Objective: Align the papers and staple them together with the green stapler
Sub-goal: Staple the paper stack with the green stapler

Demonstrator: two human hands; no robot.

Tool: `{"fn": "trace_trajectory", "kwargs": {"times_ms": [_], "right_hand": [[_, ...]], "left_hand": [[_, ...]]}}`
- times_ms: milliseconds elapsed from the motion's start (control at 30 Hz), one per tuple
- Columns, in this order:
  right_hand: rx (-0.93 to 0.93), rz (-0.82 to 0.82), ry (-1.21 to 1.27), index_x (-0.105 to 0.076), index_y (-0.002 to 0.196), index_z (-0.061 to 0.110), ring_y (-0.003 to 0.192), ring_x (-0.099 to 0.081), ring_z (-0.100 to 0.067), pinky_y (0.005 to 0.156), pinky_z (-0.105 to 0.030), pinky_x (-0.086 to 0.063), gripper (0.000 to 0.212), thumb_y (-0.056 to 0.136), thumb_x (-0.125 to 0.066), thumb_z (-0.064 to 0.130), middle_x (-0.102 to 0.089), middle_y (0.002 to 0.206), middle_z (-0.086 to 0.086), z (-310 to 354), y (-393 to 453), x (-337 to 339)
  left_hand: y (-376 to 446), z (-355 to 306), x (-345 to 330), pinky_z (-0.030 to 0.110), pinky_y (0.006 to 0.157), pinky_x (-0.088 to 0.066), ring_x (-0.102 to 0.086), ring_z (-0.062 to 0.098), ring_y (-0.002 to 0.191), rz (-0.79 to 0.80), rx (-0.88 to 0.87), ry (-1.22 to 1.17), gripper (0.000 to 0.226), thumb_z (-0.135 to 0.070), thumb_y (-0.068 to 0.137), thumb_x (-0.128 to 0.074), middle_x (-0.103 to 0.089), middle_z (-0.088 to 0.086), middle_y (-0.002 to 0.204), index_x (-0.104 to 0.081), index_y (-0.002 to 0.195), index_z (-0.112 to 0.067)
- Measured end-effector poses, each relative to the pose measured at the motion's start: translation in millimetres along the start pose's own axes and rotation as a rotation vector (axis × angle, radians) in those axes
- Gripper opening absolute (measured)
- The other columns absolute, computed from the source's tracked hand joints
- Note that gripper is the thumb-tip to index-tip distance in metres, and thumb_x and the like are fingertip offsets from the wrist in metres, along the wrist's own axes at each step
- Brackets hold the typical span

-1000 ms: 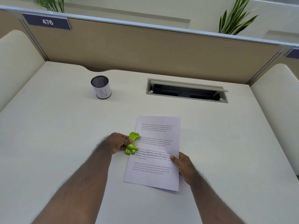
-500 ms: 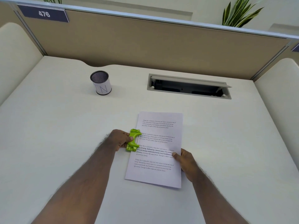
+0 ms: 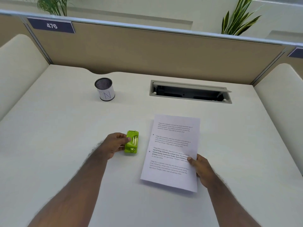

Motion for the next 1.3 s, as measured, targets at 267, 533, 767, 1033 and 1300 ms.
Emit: {"fn": "trace_trajectory", "kwargs": {"times_ms": [267, 533, 767, 1033, 1300], "right_hand": [[0.005, -0.076, -0.003, -0.067, 0.107, 0.023, 0.087, -0.068, -0.019, 0.070, -0.032, -0.052, 0.015, 0.096, -0.059, 0.016, -0.073, 0.103, -0.001, -0.4, -6.2, 21.0], [0.023, -0.074, -0.019, -0.066, 0.110, 0.021, 0.088, -0.067, -0.019, 0.070, -0.031, -0.052, 0.017, 0.096, -0.059, 0.015, -0.073, 0.102, -0.001, -5.1, -10.8, 23.3], [-0.011, -0.050, -0.048, -0.066, 0.112, 0.020, 0.086, -0.071, -0.015, 0.070, -0.032, -0.054, 0.019, 0.097, -0.056, 0.013, -0.075, 0.103, 0.003, -8.2, -7.6, 27.0], [-0.029, -0.051, -0.118, -0.061, 0.122, 0.019, 0.120, -0.061, -0.035, 0.106, -0.061, -0.040, 0.029, 0.098, -0.049, 0.007, -0.068, 0.126, -0.011, -6.1, -7.2, 38.1], [0.012, -0.045, -0.093, -0.063, 0.117, 0.018, 0.105, -0.068, -0.032, 0.097, -0.054, -0.048, 0.025, 0.097, -0.052, 0.007, -0.073, 0.117, -0.008, 8.2, -1.7, 62.3]], "left_hand": [[0.5, -7.1, 24.7, 0.031, 0.062, -0.057, -0.068, 0.020, 0.069, -0.070, -0.047, 0.017, 0.006, -0.008, 0.086, -0.070, -0.069, 0.010, 0.079, -0.064, 0.083, -0.008], [0.7, -1.0, 28.0, 0.037, 0.067, -0.059, -0.063, 0.025, 0.071, -0.189, -0.095, 0.124, 0.010, -0.007, 0.083, -0.072, -0.064, 0.017, 0.085, -0.063, 0.079, -0.008], [2.2, 7.4, 34.3, 0.048, 0.079, -0.056, -0.056, 0.023, 0.072, -0.337, -0.119, 0.312, 0.023, -0.019, 0.079, -0.077, -0.061, 0.013, 0.075, -0.067, 0.081, 0.002], [-5.4, 4.1, 33.8, 0.039, 0.079, -0.053, -0.063, 0.033, 0.080, -0.404, -0.100, 0.514, 0.023, -0.031, 0.081, -0.072, -0.067, 0.008, 0.075, -0.069, 0.074, -0.010], [-29.9, -21.5, -42.9, 0.036, 0.093, -0.048, -0.064, 0.031, 0.095, -0.410, -0.602, 0.655, 0.021, -0.011, 0.082, -0.067, -0.069, 0.011, 0.102, -0.071, 0.103, -0.010]]}}
Point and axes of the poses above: each hand's wrist, its own y-axis towards the middle knuckle, its own x-axis out of the back of the hand, z = x × y, the point moved 3 cm from there along y, towards the middle knuckle
